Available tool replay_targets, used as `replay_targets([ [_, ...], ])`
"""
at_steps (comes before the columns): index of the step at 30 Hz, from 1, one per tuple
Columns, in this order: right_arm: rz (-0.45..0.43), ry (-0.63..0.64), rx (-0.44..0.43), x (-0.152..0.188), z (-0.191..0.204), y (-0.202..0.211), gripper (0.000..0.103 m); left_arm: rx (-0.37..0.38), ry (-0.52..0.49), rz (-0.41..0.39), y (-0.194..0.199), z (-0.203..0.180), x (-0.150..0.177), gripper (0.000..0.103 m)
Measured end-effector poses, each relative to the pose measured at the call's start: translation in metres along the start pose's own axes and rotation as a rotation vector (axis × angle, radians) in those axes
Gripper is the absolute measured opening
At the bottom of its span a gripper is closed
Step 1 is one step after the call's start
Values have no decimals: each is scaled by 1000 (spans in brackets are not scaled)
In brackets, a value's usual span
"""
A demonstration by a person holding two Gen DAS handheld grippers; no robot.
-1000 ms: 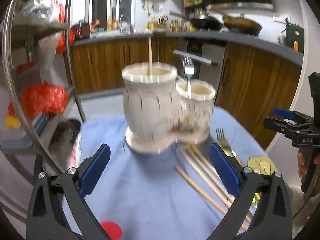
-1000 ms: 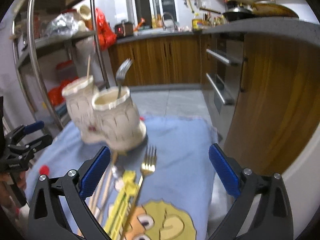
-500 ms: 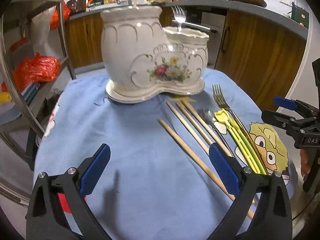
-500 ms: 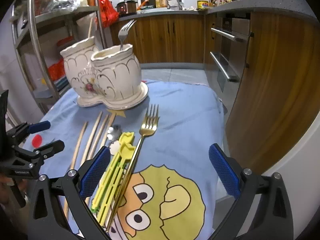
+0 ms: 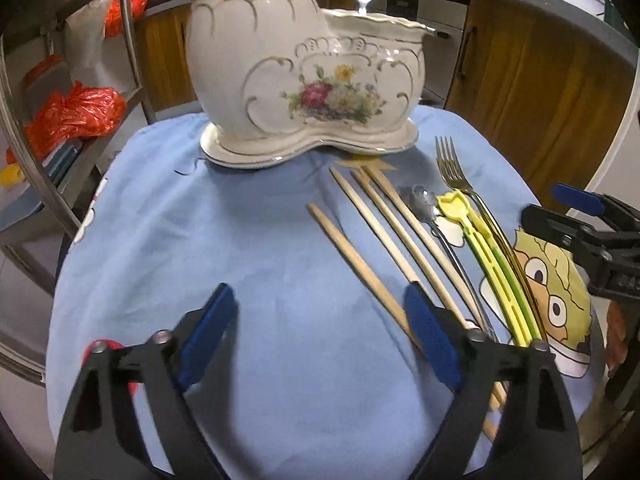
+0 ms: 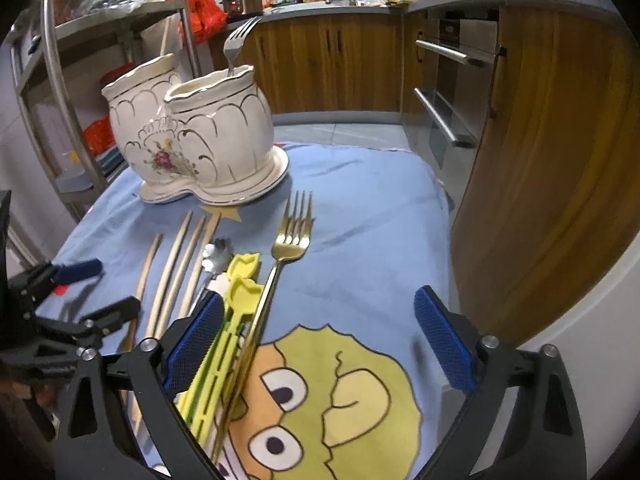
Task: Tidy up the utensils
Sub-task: 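Open both tools and move them back over the utensils on the cloth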
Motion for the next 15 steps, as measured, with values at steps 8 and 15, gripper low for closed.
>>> replay_targets([
  [8, 72, -45, -63, -3, 14, -22, 30, 23, -47, 5, 2, -20, -2, 49],
  [15, 111, -41, -54, -7, 18, -36, 20, 14, -56, 17, -9, -22, -11, 35],
])
Point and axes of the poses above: each gripper's, at about its wrist camera, not at the fingertips, and y roughly against the way its jaws point, z to its left, x to its underside, the point moved 8 cm from there along -y, roughly the way its jaws point
